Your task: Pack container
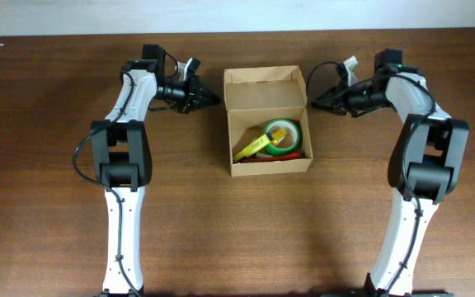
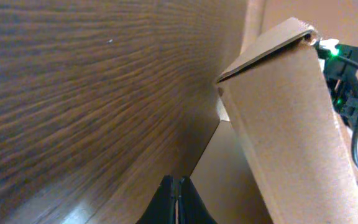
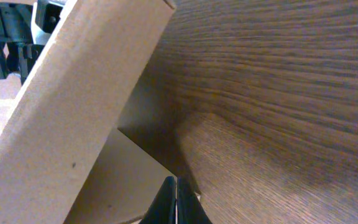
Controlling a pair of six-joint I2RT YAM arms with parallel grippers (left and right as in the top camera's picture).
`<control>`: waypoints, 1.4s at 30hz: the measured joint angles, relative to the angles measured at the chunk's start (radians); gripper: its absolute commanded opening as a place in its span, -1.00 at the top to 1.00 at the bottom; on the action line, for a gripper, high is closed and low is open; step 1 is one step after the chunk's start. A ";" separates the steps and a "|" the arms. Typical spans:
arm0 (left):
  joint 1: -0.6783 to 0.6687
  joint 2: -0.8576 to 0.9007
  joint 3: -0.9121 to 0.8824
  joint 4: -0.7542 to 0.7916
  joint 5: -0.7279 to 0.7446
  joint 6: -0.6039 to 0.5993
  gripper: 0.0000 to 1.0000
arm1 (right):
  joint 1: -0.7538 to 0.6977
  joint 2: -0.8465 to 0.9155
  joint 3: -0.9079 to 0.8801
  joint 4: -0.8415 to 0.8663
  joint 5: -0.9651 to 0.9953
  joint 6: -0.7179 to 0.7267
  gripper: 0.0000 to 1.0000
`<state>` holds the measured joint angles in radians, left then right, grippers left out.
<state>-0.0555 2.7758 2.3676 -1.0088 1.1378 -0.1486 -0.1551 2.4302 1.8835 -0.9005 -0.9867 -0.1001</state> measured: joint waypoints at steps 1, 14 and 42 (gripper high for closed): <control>-0.001 0.000 0.000 0.001 0.000 -0.003 0.96 | 0.004 0.000 0.000 0.002 0.000 0.000 0.93; -0.044 0.000 0.000 0.005 0.009 -0.029 0.96 | 0.057 0.000 0.000 0.015 -0.003 0.000 0.93; -0.069 0.002 0.137 0.342 0.176 -0.055 0.96 | 0.058 0.000 0.279 -0.080 -0.036 0.001 0.93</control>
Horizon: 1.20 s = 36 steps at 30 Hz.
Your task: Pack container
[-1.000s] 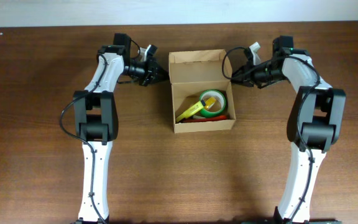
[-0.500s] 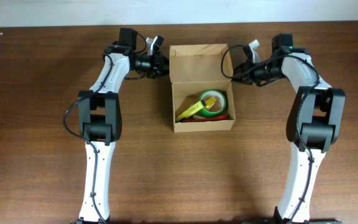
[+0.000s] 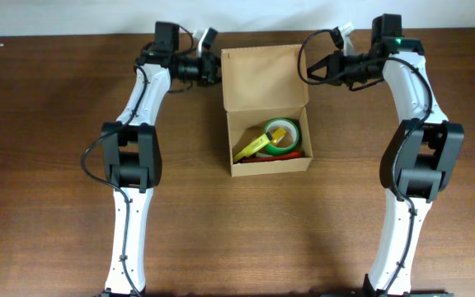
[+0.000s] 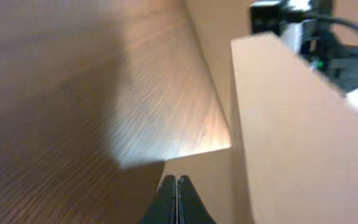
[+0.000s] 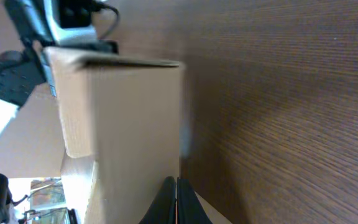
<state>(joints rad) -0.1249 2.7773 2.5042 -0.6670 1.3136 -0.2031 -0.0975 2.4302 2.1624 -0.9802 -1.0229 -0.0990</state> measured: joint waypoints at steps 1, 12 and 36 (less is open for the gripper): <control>0.000 0.000 0.020 -0.002 0.004 0.000 0.96 | 0.000 0.000 0.003 -0.004 0.000 0.001 0.93; -0.029 0.000 0.089 -0.168 0.032 0.039 0.96 | 0.000 0.000 0.065 -0.098 -0.008 -0.006 0.93; -0.050 -0.193 0.092 -0.612 -0.298 0.406 0.96 | 0.034 0.000 0.294 -0.361 0.062 -0.106 0.93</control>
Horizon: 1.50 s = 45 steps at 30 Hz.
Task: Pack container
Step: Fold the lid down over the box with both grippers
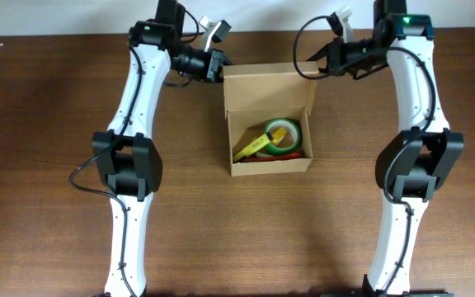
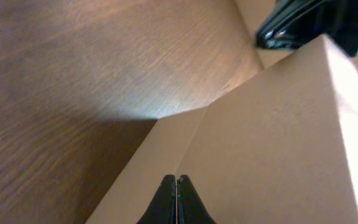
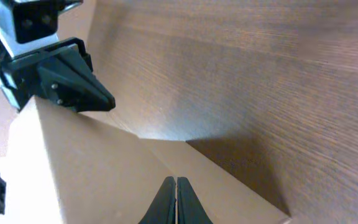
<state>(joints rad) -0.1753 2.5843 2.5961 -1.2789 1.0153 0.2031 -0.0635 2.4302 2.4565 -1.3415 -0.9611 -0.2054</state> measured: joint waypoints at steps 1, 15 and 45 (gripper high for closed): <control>0.000 0.000 0.000 -0.014 -0.010 0.009 0.96 | 0.000 0.000 0.013 -0.013 0.006 -0.010 0.93; 0.001 -0.059 0.000 -0.114 -0.101 0.103 0.96 | 0.040 -0.064 0.034 -0.065 0.157 -0.042 0.93; -0.016 -0.129 0.000 -0.353 -0.160 0.224 0.96 | 0.161 -0.211 0.034 -0.272 0.451 -0.057 0.92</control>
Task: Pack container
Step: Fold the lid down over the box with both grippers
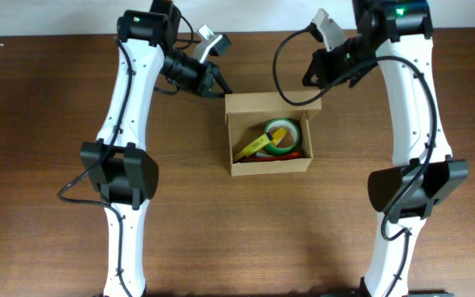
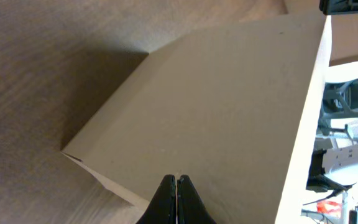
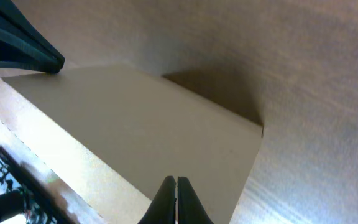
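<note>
An open cardboard box (image 1: 270,168) stands mid-table in the overhead view. Inside are a green tape roll (image 1: 285,134), a yellow item (image 1: 252,147) and something red (image 1: 262,159). The back lid flap (image 1: 270,102) leans forward over the box's rear part. My left gripper (image 1: 220,88) is shut at the flap's left back corner, and my right gripper (image 1: 311,82) is shut at its right back corner. In the wrist views, the left gripper (image 2: 176,181) and right gripper (image 3: 176,181) each point their closed tips onto the flap's plain outer face (image 2: 229,106), (image 3: 142,118).
The brown wooden table (image 1: 56,206) surrounds the box on all sides. Both white arms reach in from the front, curving around the box's left and right. Their cables loop near the far table edge.
The lid flap, which stood about upright behind the box, now tips forward over the box's rear. Both shut grippers have come nearer the box and now sit behind the flap.
At first the flap lay back and both shut grippers sat low at its side edges. Then the flap was raised, with the grippers farther back. It then stood upright, and now leans forward over the contents.
</note>
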Controlling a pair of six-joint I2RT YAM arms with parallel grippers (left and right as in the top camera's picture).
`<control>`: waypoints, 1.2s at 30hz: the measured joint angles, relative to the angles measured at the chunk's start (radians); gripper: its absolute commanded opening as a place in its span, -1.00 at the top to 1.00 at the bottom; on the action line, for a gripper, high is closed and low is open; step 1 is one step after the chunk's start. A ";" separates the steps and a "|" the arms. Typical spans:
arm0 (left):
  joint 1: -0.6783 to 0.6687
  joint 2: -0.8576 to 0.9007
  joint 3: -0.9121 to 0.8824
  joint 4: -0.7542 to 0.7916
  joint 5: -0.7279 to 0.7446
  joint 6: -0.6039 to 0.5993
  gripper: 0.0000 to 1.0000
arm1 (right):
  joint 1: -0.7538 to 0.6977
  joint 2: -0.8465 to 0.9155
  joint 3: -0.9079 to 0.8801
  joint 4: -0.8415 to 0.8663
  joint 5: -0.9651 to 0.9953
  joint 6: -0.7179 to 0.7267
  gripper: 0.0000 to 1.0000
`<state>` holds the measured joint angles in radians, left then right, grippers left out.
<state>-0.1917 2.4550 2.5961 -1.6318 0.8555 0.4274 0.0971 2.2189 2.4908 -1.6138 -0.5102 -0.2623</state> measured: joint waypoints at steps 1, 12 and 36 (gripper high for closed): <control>-0.006 0.000 0.000 -0.005 -0.005 0.000 0.96 | 0.003 0.000 0.000 -0.011 0.008 0.001 0.92; -0.047 -0.010 0.000 -0.019 -0.109 0.002 0.96 | 0.010 -0.019 -0.014 -0.040 0.080 0.028 0.93; -0.003 -0.284 -0.053 0.039 -0.608 -0.168 0.96 | 0.100 -0.505 -0.583 0.053 0.413 0.185 0.93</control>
<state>-0.1947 2.1712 2.5435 -1.5929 0.2474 0.2596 0.1970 1.7134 1.9076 -1.5612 -0.0971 -0.0772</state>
